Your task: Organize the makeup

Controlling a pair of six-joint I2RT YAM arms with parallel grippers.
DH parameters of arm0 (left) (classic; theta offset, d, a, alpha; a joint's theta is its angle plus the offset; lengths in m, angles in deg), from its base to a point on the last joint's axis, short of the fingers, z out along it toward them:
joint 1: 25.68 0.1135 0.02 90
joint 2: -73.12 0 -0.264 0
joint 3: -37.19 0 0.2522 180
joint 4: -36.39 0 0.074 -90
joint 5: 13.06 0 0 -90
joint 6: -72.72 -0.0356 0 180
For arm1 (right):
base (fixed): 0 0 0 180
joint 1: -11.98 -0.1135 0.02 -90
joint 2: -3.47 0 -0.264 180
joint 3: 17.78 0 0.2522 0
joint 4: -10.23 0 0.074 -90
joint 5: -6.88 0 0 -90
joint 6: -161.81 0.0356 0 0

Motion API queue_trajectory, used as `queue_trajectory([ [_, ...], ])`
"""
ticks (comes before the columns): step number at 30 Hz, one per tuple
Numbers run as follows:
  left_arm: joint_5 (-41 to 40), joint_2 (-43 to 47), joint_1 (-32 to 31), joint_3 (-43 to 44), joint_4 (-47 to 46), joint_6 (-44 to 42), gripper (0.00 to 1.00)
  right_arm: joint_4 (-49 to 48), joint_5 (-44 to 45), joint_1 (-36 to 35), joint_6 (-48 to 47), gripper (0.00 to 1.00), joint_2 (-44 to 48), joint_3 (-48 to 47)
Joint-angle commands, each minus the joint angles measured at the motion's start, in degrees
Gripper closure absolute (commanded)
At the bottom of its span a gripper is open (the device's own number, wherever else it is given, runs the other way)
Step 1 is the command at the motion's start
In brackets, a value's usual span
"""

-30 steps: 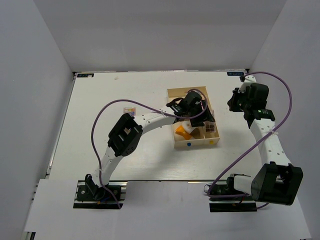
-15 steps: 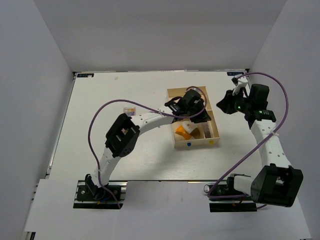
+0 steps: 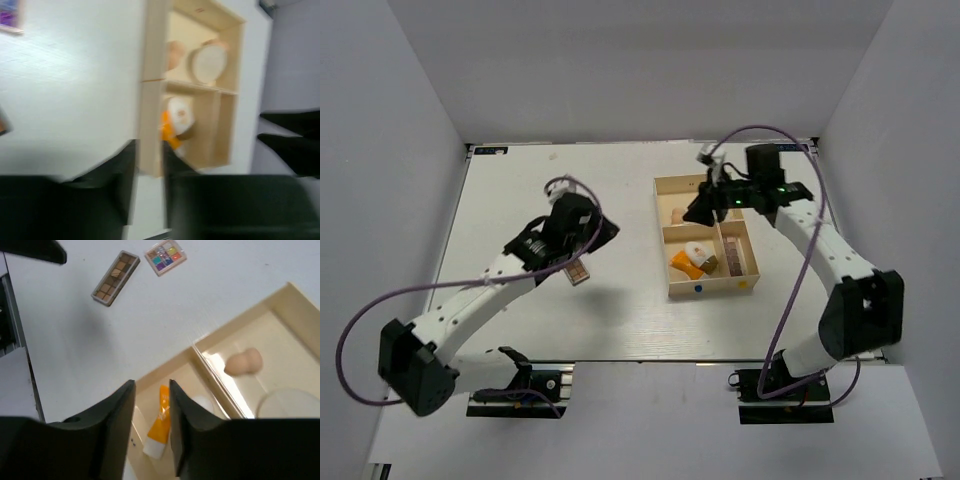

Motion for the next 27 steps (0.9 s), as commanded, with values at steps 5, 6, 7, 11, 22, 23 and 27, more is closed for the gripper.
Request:
queue_trajectory([
  [5,-9.71,16.55,1.82,-13.81,19.54,9.9,0.31,11.99,9.02,-13.78,-10.05,0.21,-23.74,-24.34],
  [6,-10.15,18.48,1.83,-14.44,21.98,10.61,0.3,13.66,10.25,-14.49,-12.67,0.17,-27.02,-28.24],
  [7,-11.03,22.07,1.83,-15.4,23.14,12.18,0.29,17.42,10.78,-15.63,-14.18,0.11,-30.19,-36.55],
  [11,-11.91,28.59,1.83,-16.29,28.5,14.48,0.28,23.59,13.24,-19.41,-21.03,0.11,-44.43,-54.76],
  [22,-12.09,37.31,1.83,-19.71,35.64,18.7,0.28,2.73,14.92,-24.08,-31.61,0.11,-54.72,-54.29],
  [23,-12.09,37.31,1.83,-19.72,35.63,18.7,0.28,2.69,14.92,-24.17,-31.6,0.11,-54.74,-54.3],
  [27,-12.09,36.0,1.83,-20.86,33.44,18.52,0.28,1.64,15.45,-25.83,-27.31,0.11,-56.32,-56.23],
])
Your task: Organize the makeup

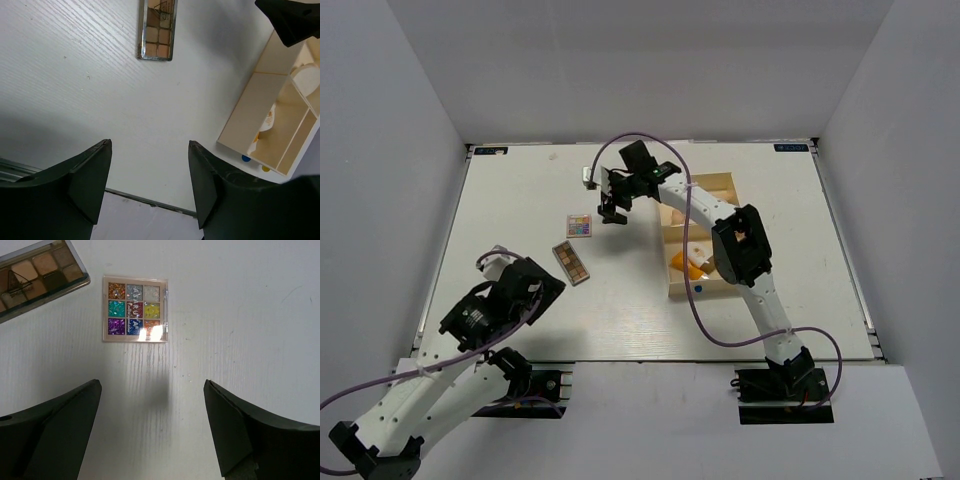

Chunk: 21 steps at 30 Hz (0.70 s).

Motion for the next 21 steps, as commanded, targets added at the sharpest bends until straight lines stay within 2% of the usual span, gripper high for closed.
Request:
queue_trajectory([
  [1,-1.36,-1.2,0.25,-1.3,-1.73,0.87,0.27,-5.24,0.56,-1.23,3.76,0.11,-0.33,-1.46],
  [3,-0.92,-3.66,0.25,-2.62,-5.33,0.43,0.27,-7.53,2.83,-2.02,6.48,0.12,2.39,2.23],
  [4,-0.83,-5.15,0.25,-2.79,-6.21,0.08,0.27,-8.49,4.68,-2.11,11.29,0.21,3.45,3.37],
  [5,-0.92,-8.91,0.25,-2.45,-7.79,-0.36,0.28,-9.8,6.52,-2.19,14.38,0.34,5.55,5.12],
  [6,-1.18,-11.29,0.25,-2.01,-8.24,-0.8,0.28,-10.08,9.06,-1.76,17.02,0.57,6.44,5.57],
  [7,-1.7,-13.75,0.25,-1.4,-8.76,-1.59,0.29,-10.17,10.39,-1.32,22.53,1.0,7.58,6.19],
  [9,-1.8,-21.22,0.25,0.89,-11.75,-4.22,0.32,-11.92,14.17,-0.36,26.44,1.0,12.23,10.57],
  [12,-0.66,-30.43,1.65,4.04,-17.02,-9.13,0.35,-14.47,15.24,1.22,28.81,1.0,19.7,17.24],
  [16,-0.57,-40.04,5.77,8.71,-18.7,-13.71,0.34,-14.04,14.1,4.74,33.47,1.0,27.61,19.9],
  [18,-0.83,-44.52,7.28,11.26,-19.14,-16.26,0.29,-13.25,12.61,6.32,34.89,1.0,29.9,22.18],
  [21,-1.44,-48.83,9.83,14.07,-18.97,-19.51,0.16,-13.77,12.16,8.87,35.24,1.0,34.56,26.04],
])
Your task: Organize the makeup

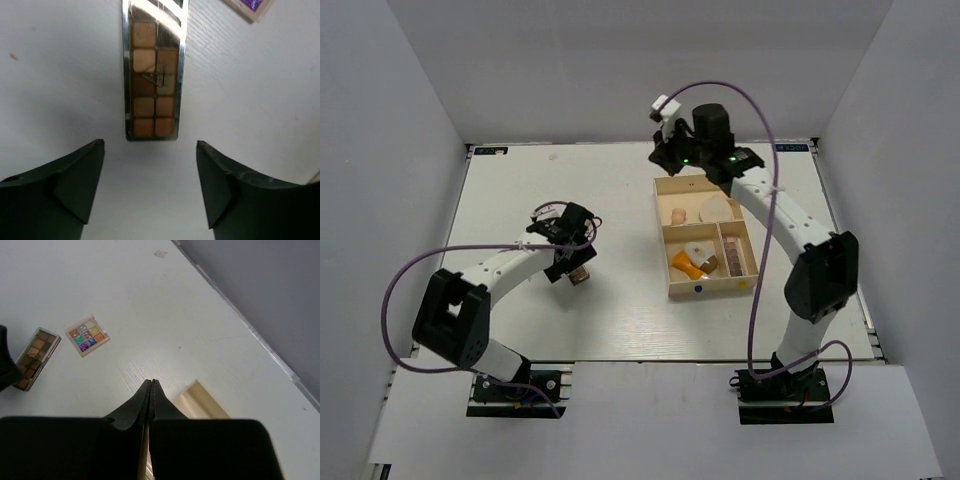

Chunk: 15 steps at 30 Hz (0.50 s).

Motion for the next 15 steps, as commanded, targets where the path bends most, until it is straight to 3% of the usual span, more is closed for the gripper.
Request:
queue_trajectory([
  [1,-1.69,-5.05,2.44,5.54,-0.11,-5.84,0.11,-2.12,-0.69,2.75,3.39,1.0,5.06,6.31],
  [10,1.65,-15.53,5.35,10.93,-0.71,-10.68,0.07,-3.18,-2.88,10.93,7.08,1.0,12.63,14.94],
  [15,1.74,-18.18,5.88,11.98,0.08,-10.86,0.11,-3.36,-3.59,14.45,8.23,1.0,15.18,16.97],
])
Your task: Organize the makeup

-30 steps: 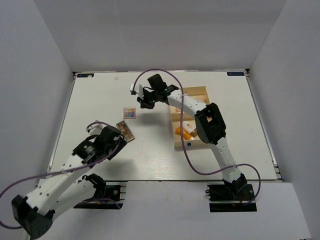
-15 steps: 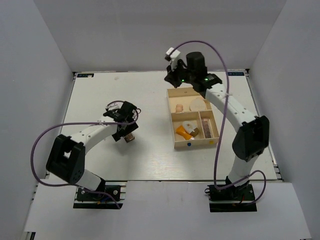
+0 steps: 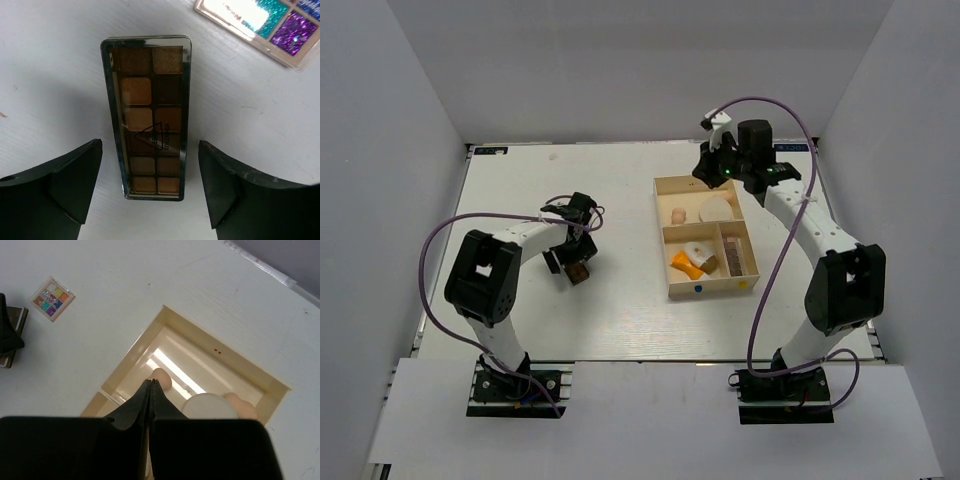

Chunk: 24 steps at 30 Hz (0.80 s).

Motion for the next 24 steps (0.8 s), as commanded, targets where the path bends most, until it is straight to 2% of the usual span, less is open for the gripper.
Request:
queue_trajectory([
  [1,0.54,0.49,0.39,1.25,-0.01,-1.11,0.14,-1.78,-2.03,1.99,1.87,1.0,5.21,0.51],
  [4,1.07,1.62,0.39,-1.11,-1.32,-0.76,0.26,-1.78,-2.39,4.1,2.13,1.0,6.53,1.56],
  [7,1.94,2.15,0.39,-4.19,-2.38,-0.23,0.31,-1.78,-2.65,6.3,3.01,1.0,7.76,2.62],
  [9,2.47,2.68,0.39,-5.6,-3.52,0.03,0.39,-1.7,-3.09,7.53,3.45,1.0,8.9,3.24],
  [10,2.82,3.21,0.39,-6.56,-3.87,0.21,0.44,-1.78,-3.35,8.32,3.63,1.0,9.26,3.67],
  [11,2.56,4.6,0.39,-6.66,-4.22,0.3,0.57,-1.7,-3.62,8.76,3.63,1.0,10.13,4.29],
  [13,2.04,6.98,-0.31,-6.75,-5.01,-0.22,0.65,-1.43,-4.58,10.25,3.54,1.0,11.36,4.82],
  [15,3.87,11.81,-0.93,-6.31,-7.56,-1.8,0.73,-1.08,-5.81,11.4,3.36,0.76,11.81,5.44],
  [16,7.01,13.48,-1.45,-6.22,-8.87,-4.07,0.74,-0.73,-6.16,12.27,3.36,0.52,12.16,5.35],
  [17,8.96,16.97,-1.45,-6.22,-12.54,-5.58,0.76,-0.64,-6.34,12.89,3.71,0.42,12.25,5.7],
  [18,11.5,18.58,-1.98,-6.22,-14.58,-8.2,0.78,-0.73,-6.95,14.2,4.06,0.38,12.42,5.87],
  [20,17.04,20.87,-2.69,-5.18,-18.63,-9.8,0.79,-0.64,-7.57,15.0,5.29,0.4,12.78,6.4],
  [22,20.47,22.02,-4.08,-3.77,-21.35,-11.12,0.8,-0.82,-8.71,16.76,6.43,0.55,12.78,6.67],
  [23,25.71,21.67,-4.09,-2.37,-22.67,-11.56,0.81,-0.9,-9.5,18.16,6.7,0.78,12.78,7.02],
  [24,27.42,21.06,-4.96,-1.57,-23.73,-11.48,0.81,-0.99,-9.77,18.17,7.05,0.94,12.86,7.19],
])
